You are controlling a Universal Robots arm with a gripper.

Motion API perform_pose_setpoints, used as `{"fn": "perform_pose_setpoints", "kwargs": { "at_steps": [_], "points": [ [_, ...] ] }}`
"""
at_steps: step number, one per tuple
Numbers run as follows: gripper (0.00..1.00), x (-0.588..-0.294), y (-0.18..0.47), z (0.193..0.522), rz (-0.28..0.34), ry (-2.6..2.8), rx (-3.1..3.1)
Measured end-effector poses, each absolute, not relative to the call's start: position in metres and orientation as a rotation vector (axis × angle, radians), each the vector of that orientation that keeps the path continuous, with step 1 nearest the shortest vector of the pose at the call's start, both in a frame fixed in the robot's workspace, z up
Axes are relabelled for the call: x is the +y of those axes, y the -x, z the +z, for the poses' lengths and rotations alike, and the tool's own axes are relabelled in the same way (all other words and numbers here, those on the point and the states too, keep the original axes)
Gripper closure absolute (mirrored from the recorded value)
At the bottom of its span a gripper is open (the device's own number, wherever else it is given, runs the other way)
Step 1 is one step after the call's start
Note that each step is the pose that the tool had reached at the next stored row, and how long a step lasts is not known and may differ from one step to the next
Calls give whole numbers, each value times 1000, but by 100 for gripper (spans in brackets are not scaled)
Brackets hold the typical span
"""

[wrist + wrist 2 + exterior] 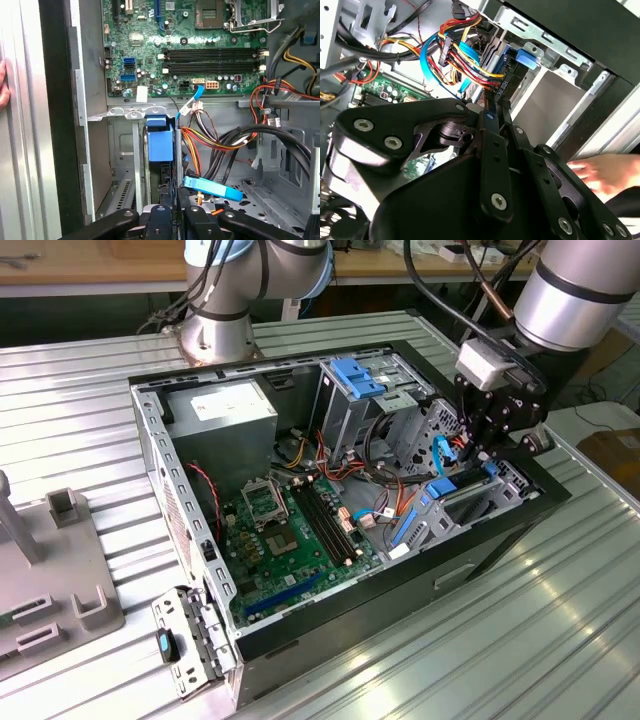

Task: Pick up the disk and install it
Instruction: 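Insert the first disk wire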

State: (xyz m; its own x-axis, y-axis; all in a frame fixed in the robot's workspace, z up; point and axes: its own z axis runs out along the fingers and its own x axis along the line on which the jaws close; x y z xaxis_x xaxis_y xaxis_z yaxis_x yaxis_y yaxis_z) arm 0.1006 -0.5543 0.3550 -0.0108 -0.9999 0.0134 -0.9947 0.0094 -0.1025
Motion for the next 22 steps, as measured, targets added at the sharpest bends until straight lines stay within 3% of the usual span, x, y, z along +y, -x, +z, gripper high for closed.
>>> {"fn": "perform_pose_setpoints", "kwargs": {
  "at_steps": [22],
  "points": [
    [84,-554,-101,347,-147,2202,2163]
  ]
}}
